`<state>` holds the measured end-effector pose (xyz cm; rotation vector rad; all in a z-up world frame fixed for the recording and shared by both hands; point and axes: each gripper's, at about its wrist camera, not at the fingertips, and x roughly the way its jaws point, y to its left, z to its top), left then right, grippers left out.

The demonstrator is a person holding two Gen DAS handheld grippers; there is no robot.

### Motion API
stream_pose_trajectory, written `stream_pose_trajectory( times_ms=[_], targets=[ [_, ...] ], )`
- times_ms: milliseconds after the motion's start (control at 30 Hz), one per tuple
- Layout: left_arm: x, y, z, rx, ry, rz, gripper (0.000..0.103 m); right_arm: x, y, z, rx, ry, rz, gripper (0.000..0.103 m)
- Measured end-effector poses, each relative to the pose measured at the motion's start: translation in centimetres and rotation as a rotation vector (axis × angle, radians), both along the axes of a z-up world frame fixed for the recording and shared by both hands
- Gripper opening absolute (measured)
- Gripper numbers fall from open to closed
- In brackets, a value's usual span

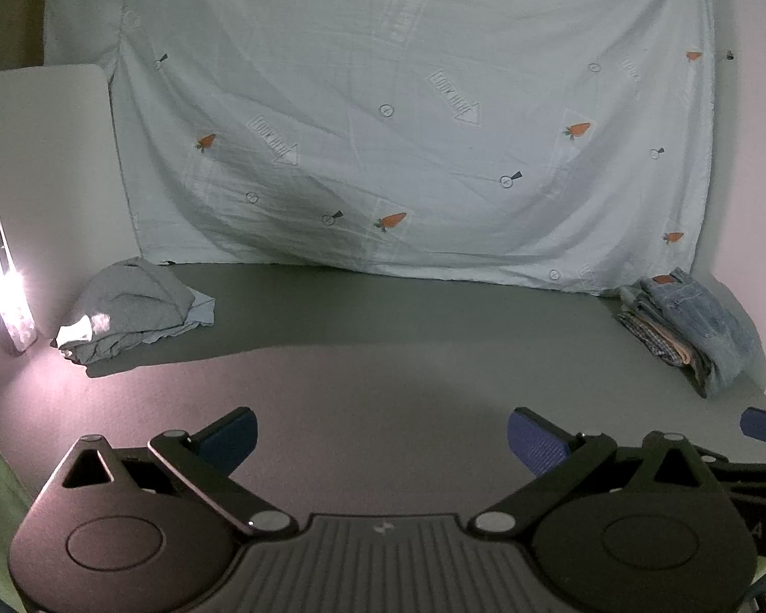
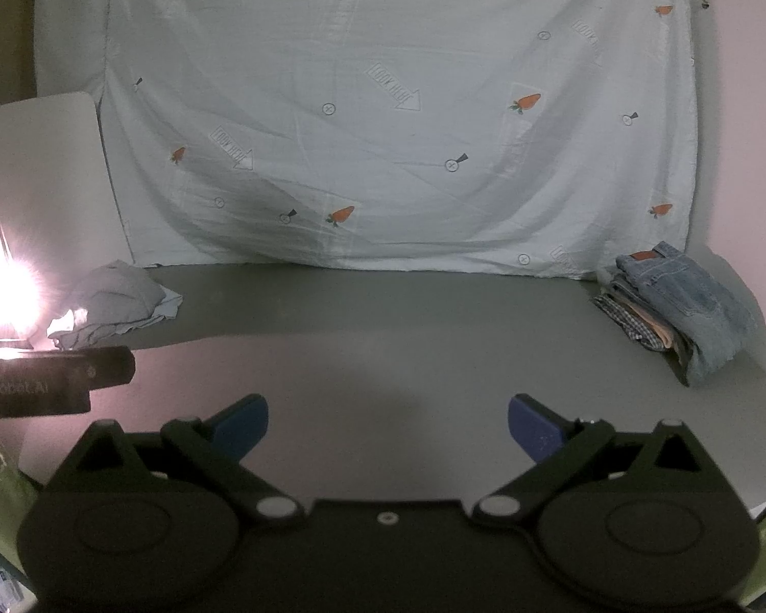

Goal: Fold clothes

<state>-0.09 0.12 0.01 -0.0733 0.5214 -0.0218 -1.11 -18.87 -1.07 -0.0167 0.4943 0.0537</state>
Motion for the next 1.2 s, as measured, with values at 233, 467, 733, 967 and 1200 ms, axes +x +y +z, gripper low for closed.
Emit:
stream_pose_trajectory(
  times_ms=[233, 467, 733, 967, 1200],
  targets=[
    [-0.3, 1.0, -0.5, 0.003, 0.001, -0.011, 0.103, -0.1, 0.1, 0.4, 0.002, 0.001, -0.003, 0.102],
    [-0.1, 0.9, -0.6, 0.002, 0.009, -0.008, 0.103, 0.0, 0.1, 0.5, 0.009, 0.0, -0.006, 0.102],
    [0.0, 0.0, -0.3, 0.019, 0.016, -0.009, 0.103, 0.2, 0.3, 0.2, 0.016, -0.002, -0.008, 0.102],
    [0.0, -0.3, -0.3, 0.021, 0.017, -0.015, 0.103, 0.0, -0.4, 0.0, 0.026, -0.007, -0.01, 0.102],
    [0.0, -0.2, -0.2, 0.022, 0.017, -0.022, 0.103, -0.3, -0.6, -0.1, 0.028, -0.007, -0.013, 0.102]
  ],
)
